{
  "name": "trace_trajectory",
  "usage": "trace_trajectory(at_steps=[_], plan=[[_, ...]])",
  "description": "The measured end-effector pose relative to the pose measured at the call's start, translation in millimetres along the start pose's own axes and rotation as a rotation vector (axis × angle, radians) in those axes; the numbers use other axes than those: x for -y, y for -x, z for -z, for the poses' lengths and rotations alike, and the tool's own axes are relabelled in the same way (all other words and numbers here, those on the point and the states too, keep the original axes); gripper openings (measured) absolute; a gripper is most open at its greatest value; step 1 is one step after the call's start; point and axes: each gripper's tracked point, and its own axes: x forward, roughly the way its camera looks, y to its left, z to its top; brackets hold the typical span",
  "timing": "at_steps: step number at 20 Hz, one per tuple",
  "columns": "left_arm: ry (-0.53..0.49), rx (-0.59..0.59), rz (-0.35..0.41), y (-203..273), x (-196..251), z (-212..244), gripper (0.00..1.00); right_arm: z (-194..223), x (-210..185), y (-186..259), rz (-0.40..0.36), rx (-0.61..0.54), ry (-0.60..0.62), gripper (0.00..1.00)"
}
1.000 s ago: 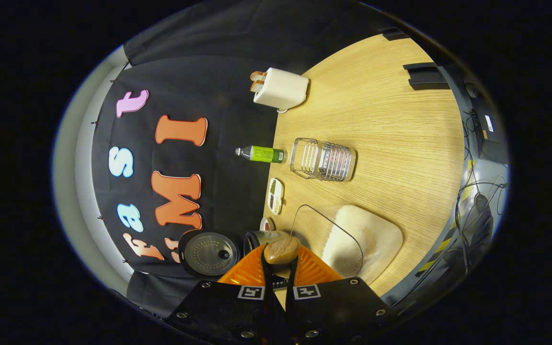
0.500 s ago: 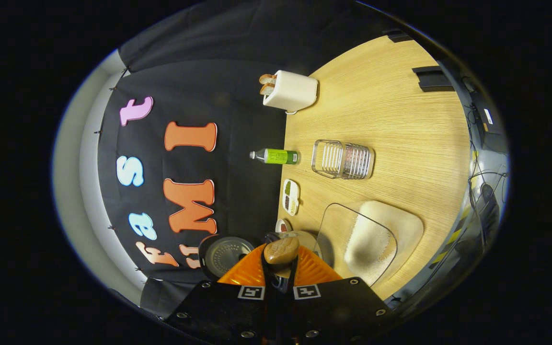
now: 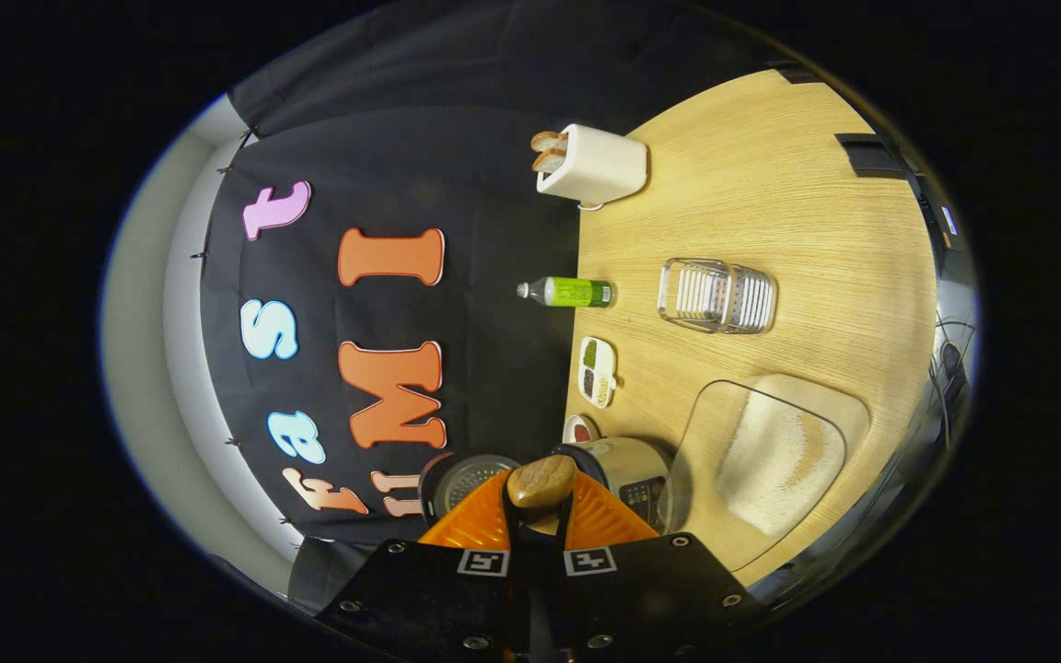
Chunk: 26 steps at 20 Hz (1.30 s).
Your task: Close the left gripper, press the button to open the rice cooker; take a wooden spoon from the chopstick holder with the right hand, scoop a spoonful of rice and pour it into the rice cooker, then put the wooden spoon back into the chopstick holder.
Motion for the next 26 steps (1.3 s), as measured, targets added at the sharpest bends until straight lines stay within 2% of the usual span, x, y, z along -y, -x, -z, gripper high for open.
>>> trace_trajectory(at_steps=[6,7,8,14,17,18,20,26], plan=[[-0.023,-0.015,-0.013,1,-11,4,0.95,13,-29,-32,-0.014,-0.043,-0.011,0.07],[-0.021,-0.020,-0.019,1,-15,6,0.98,15,-34,-39,-0.015,-0.051,-0.007,0.08],[-0.019,-0.024,-0.028,2,-19,7,0.95,18,-40,-47,-0.018,-0.058,-0.001,0.08],[-0.016,-0.035,-0.085,4,-45,10,0.98,35,-86,-93,-0.062,-0.095,0.053,0.08],[-0.012,-0.033,-0.118,6,-60,7,1.00,43,-104,-112,-0.074,-0.100,0.097,0.07],[-0.009,-0.032,-0.128,7,-63,7,0.95,45,-108,-119,-0.077,-0.099,0.118,0.07],[-0.006,-0.027,-0.151,10,-72,7,0.98,48,-114,-127,-0.074,-0.086,0.173,0.08],[-0.011,-0.017,-0.190,16,-87,1,0.95,55,-123,-144,-0.068,-0.047,0.306,0.07]])
